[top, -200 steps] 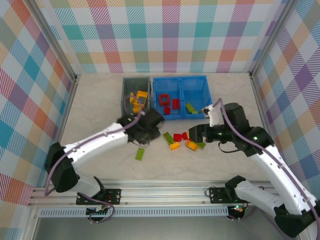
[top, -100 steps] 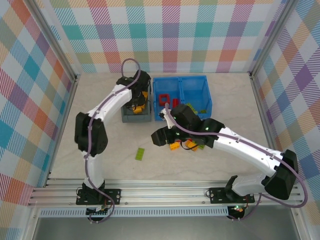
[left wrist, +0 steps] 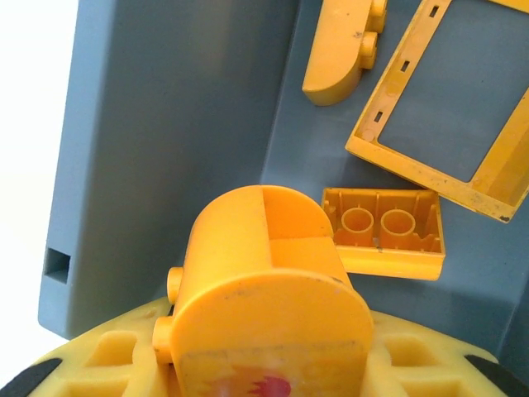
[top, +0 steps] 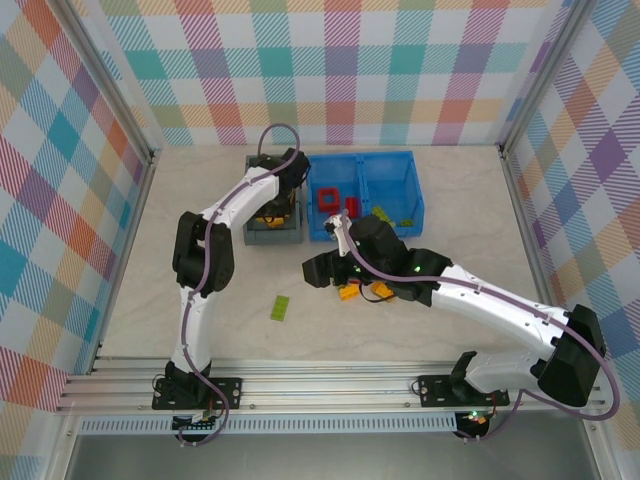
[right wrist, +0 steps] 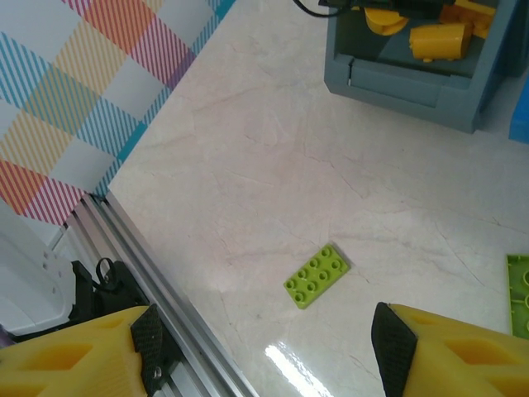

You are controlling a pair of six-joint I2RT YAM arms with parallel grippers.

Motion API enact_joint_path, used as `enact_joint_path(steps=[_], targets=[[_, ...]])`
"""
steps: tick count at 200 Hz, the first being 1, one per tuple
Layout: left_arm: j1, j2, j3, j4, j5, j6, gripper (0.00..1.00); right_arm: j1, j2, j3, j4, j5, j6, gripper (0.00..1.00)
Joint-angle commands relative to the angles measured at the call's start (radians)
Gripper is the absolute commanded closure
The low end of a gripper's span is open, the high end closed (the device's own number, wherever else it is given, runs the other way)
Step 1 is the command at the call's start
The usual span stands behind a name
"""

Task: Sort the legos into containers by color

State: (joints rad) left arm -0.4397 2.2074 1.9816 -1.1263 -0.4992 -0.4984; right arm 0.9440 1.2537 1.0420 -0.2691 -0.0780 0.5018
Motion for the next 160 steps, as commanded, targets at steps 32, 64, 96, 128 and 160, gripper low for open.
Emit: enact_joint_path(steps=[32,64,96,128,160], targets=[[0.008,-0.021,0.020,-0.033,-0.003,0.001,0.44,0.004,-0.027,-0.026,0.034,0.014,0.015,0.30],[0.000,-0.084,0.036,-0.040,0.004,0.006,0.41,0.003,-0.033,-0.021,0.019,0.036,0.012,0.29],[-0.006,-0.175,0.059,-0.055,-0.001,0.000,0.42,0.001,-0.044,-0.001,-0.014,0.080,0.012,0.29],[-0.027,-0.352,0.016,-0.040,0.045,-0.010,0.41,-0.003,-0.050,0.025,-0.083,0.146,0.017,0.30],[-0.080,-0.623,-0.198,0.053,0.229,0.041,0.37,-0.004,-0.043,0.010,-0.123,0.186,0.073,0.30]])
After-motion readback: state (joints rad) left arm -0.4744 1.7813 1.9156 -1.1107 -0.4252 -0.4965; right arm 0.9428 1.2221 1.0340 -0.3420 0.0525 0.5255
